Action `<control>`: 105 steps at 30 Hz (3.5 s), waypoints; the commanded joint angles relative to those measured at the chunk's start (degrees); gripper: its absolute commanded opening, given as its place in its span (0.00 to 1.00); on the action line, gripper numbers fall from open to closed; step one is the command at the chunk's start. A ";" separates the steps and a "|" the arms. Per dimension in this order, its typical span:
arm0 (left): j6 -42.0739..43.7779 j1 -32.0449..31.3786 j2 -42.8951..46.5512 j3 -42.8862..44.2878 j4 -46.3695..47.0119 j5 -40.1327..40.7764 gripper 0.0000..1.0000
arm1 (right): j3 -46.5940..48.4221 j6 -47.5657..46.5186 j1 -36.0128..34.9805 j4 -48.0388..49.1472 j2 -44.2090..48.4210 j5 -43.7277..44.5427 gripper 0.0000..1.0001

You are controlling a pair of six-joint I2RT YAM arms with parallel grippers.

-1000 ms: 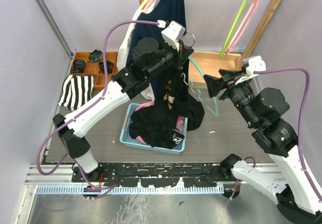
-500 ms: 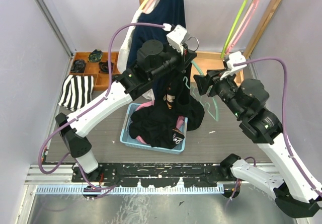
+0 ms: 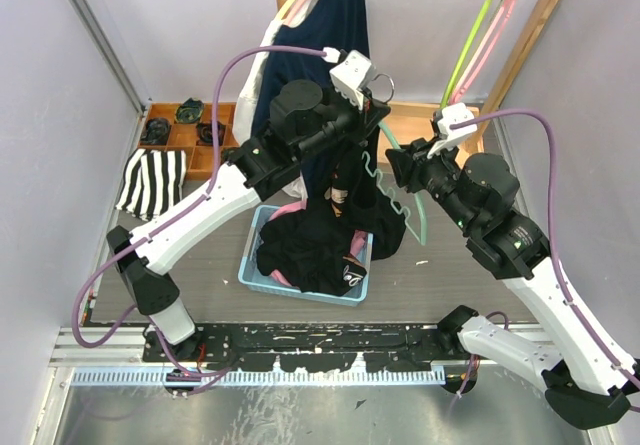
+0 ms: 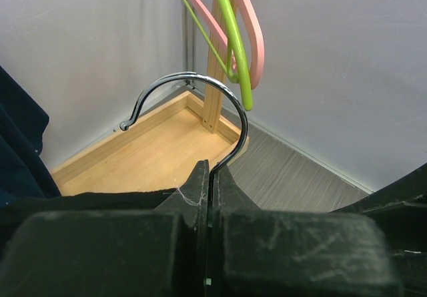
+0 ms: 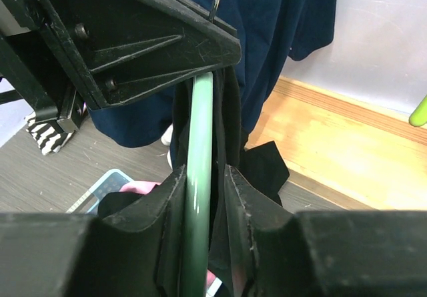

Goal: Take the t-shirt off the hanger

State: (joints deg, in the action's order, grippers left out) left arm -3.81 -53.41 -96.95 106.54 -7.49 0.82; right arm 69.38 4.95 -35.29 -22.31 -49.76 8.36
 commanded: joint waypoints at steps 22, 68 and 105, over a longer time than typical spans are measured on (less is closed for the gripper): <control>0.80 -0.52 8.97 -6.49 6.43 1.50 0.55 | 0.88 -1.41 -0.11 4.18 2.21 3.67 0.01; 7.23 3.96 3.00 2.14 5.25 11.09 0.00 | -1.30 -3.66 -0.07 1.50 14.37 3.13 0.01; 10.61 8.10 -11.87 26.98 -6.72 15.34 0.00 | 4.63 -4.69 -0.10 -6.87 29.73 6.81 0.01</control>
State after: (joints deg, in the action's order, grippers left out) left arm 4.56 -46.22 -107.66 130.87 -15.38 12.36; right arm 70.13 1.15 -35.40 -32.95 -21.85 14.04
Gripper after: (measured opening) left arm 0.011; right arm 0.220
